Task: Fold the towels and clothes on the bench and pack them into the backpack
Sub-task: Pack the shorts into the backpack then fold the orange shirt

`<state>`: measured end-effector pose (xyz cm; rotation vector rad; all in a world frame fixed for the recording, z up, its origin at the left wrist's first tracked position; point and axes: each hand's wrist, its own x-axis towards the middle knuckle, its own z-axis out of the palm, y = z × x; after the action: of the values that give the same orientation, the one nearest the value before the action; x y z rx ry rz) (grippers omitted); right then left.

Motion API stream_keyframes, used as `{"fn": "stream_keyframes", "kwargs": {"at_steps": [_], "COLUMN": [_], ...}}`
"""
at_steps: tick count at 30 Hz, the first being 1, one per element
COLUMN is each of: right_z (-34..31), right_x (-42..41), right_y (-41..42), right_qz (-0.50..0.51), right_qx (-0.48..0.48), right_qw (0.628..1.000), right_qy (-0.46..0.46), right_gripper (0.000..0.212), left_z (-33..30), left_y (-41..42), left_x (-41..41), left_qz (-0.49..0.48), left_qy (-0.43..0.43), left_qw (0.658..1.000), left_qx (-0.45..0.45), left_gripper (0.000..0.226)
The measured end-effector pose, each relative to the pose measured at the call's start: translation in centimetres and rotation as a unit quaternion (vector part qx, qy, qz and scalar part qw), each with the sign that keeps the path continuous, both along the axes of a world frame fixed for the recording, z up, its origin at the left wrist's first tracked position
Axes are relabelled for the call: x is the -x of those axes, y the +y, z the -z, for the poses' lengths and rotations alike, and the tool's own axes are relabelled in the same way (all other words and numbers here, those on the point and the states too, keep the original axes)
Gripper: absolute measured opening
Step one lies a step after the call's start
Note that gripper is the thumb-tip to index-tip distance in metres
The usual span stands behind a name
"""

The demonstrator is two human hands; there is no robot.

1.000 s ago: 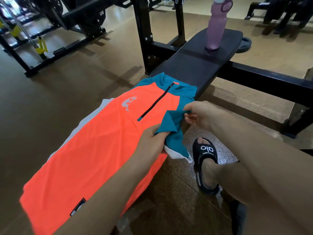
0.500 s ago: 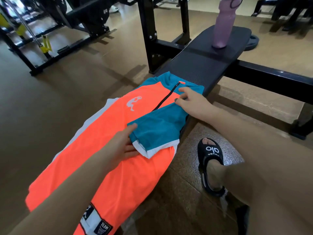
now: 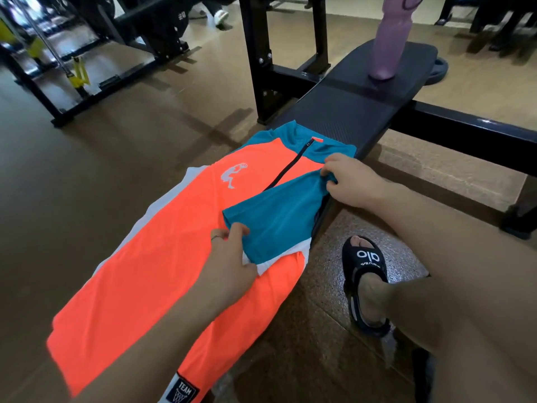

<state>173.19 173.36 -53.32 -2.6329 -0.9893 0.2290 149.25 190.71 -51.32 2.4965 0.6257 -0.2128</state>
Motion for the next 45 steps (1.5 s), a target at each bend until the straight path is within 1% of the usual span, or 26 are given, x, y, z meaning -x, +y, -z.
{"fn": "stream_keyframes", "kwargs": {"at_steps": [2, 3, 5, 7, 8, 10, 11, 12, 14, 16, 17, 18, 20, 22, 24, 25, 28, 31, 33, 34, 36, 37, 38, 40, 42, 45], "right_z": [0.0, -0.1, 0.0, 0.6, 1.0, 1.8, 2.0, 1.8, 0.9, -0.3, -0.7, -1.0, -1.3, -1.1, -0.7, -0.5, 0.3, 0.8, 0.8, 0.9, 1.0, 1.1, 1.1, 1.1, 1.0, 0.7], "right_x": [0.0, 0.0, -0.1, -0.3, -0.3, -0.4, -0.5, -0.5, -0.3, -0.1, 0.0, 0.0, -0.1, -0.3, -0.7, -1.0, -2.2, -3.7, -4.4, -4.8, -5.3, -5.6, -5.8, -6.3, -6.7, -7.2], "right_y": [0.2, 0.4, 0.6, 0.7, 0.6, 0.5, 0.5, 0.6, 1.2, 2.4, 3.2, 4.1, 6.2, 8.1, 9.6, 10.3, 12.2, 13.3, 13.5, 13.6, 14.0, 14.2, 14.4, 14.6, 14.7, 14.7], "right_qz": [-0.015, -0.022, -0.033, -0.041, -0.042, -0.045, -0.043, -0.036, -0.029, -0.035, -0.041, -0.046, -0.061, -0.069, -0.072, -0.072, -0.067, -0.061, -0.058, -0.061, -0.068, -0.072, -0.074, -0.075, -0.082, -0.096], "right_qx": [0.019, 0.028, 0.053, 0.091, 0.116, 0.153, 0.162, 0.171, 0.177, 0.149, 0.126, 0.102, 0.073, 0.067, 0.071, 0.072, 0.064, 0.073, 0.083, 0.085, 0.088, 0.090, 0.092, 0.096, 0.102, 0.115], "right_qw": [1.000, 0.999, 0.998, 0.995, 0.992, 0.987, 0.986, 0.984, 0.983, 0.986, 0.988, 0.990, 0.993, 0.994, 0.994, 0.994, 0.995, 0.995, 0.995, 0.994, 0.994, 0.993, 0.993, 0.992, 0.991, 0.988], "right_qy": [-0.018, -0.021, -0.018, -0.007, -0.003, -0.012, -0.016, -0.017, -0.031, -0.064, -0.080, -0.084, -0.063, -0.045, -0.040, -0.038, -0.027, -0.030, -0.020, -0.017, -0.021, -0.022, -0.023, -0.026, -0.036, -0.036], "right_gripper": [0.036, 0.038, 0.045, 0.054, 0.059, 0.067, 0.068, 0.066, 0.065, 0.070, 0.071, 0.073, 0.073, 0.063, 0.054, 0.053, 0.058, 0.062, 0.065, 0.066, 0.067, 0.067, 0.067, 0.065, 0.063, 0.061], "left_z": [0.2, 0.5, 1.1, 2.4, 3.3, 5.0, 5.5, 5.8, 5.5, 3.9, 2.8, 1.7, 0.1, -0.5, -0.1, 0.2, 1.3, 2.0, 2.8, 3.1, 3.8, 4.1, 4.2, 4.9, 5.2, 4.9], "left_y": [-0.6, -1.0, -1.8, -2.5, -2.8, -3.1, -3.1, -3.0, -2.4, -1.3, -0.6, 0.4, 3.0, 6.3, 9.8, 11.5, 15.5, 17.2, 17.8, 18.1, 18.8, 19.1, 19.2, 19.3, 19.3, 19.6], "left_x": [0.5, 0.5, 0.0, -0.8, -1.0, -0.4, 0.3, 1.0, 1.8, 1.1, 0.1, -1.3, -4.8, -8.9, -13.1, -15.0, -19.2, -22.3, -24.5, -25.6, -27.5, -28.2, -28.8, -30.0, -30.8, -31.2], "left_qz": [0.047, 0.080, 0.141, 0.185, 0.209, 0.260, 0.276, 0.285, 0.303, 0.314, 0.305, 0.283, 0.207, 0.125, 0.070, 0.055, 0.045, 0.038, 0.013, -0.017, -0.072, -0.083, -0.074, -0.030, -0.006, 0.003], "left_qy": [-0.067, -0.103, -0.142, -0.131, -0.109, -0.045, -0.015, -0.005, -0.018, -0.040, -0.065, -0.099, -0.148, -0.153, -0.120, -0.095, -0.021, 0.028, 0.051, 0.057, 0.048, 0.035, 0.027, 0.029, 0.069, 0.110], "left_qw": [0.991, 0.978, 0.954, 0.943, 0.939, 0.923, 0.917, 0.915, 0.918, 0.931, 0.940, 0.949, 0.965, 0.979, 0.989, 0.992, 0.996, 0.998, 0.999, 0.997, 0.987, 0.983, 0.983, 0.985, 0.981, 0.977], "left_qx": [-0.107, -0.161, -0.224, -0.243, -0.251, -0.279, -0.288, -0.286, -0.256, -0.184, -0.140, -0.102, -0.065, -0.054, -0.049, -0.056, -0.075, -0.051, 0.003, 0.049, 0.138, 0.159, 0.164, 0.169, 0.179, 0.182], "left_gripper": [0.056, 0.057, 0.057, 0.056, 0.057, 0.068, 0.075, 0.080, 0.080, 0.072, 0.065, 0.057, 0.047, 0.045, 0.049, 0.051, 0.060, 0.062, 0.061, 0.061, 0.062, 0.059, 0.056, 0.057, 0.054, 0.042]}}
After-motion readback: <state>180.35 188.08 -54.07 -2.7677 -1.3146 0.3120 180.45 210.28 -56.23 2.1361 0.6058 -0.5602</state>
